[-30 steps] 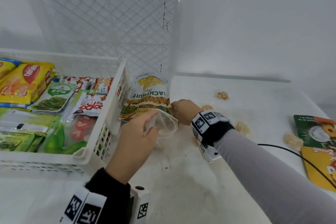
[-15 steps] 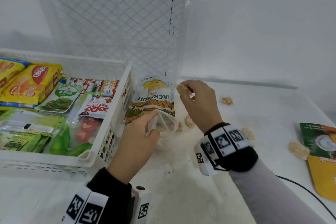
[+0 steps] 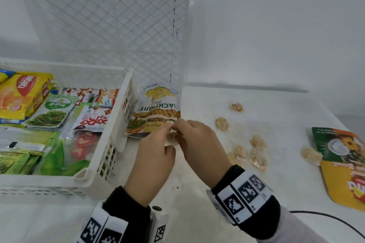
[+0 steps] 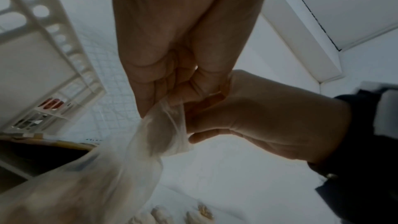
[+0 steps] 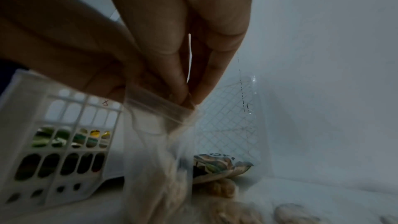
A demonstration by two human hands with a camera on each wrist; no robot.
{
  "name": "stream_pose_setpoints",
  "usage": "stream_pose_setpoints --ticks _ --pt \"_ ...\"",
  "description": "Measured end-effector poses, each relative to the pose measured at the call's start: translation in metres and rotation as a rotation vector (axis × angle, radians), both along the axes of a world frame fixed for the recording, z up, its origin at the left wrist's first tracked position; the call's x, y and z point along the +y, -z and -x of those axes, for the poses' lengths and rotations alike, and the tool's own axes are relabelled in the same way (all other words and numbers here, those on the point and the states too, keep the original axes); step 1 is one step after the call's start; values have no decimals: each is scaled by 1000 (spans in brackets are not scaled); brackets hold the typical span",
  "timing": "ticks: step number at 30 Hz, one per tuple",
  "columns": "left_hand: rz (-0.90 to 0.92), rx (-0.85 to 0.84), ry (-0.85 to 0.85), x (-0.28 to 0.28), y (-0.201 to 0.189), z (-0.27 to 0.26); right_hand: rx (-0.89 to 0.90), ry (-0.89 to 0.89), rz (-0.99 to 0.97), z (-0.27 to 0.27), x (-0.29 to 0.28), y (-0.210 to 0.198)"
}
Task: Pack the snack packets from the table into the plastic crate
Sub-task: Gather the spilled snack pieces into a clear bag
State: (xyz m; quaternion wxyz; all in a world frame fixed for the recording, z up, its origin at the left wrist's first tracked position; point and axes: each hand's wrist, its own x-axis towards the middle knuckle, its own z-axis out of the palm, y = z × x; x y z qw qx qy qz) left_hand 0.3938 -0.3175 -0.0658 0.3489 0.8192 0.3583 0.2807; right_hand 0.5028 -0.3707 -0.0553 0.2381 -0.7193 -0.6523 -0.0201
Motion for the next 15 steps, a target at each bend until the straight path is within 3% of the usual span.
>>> stream_pose_setpoints --ticks 3,7,10,13,15 --pt "-4 -19 8 -6 0 -4 -36 -2 -25 5 -2 3" --pt "45 -34 15 -10 2 -4 -208 -135 219 9 0 6" --pt "32 -20 9 -4 4 0 108 -172 163 -1 0 -1" --pt "40 -29 28 3 3 3 577 43 -131 -28 5 -2" --pt "66 -20 35 6 5 5 688 208 -73 -56 15 3"
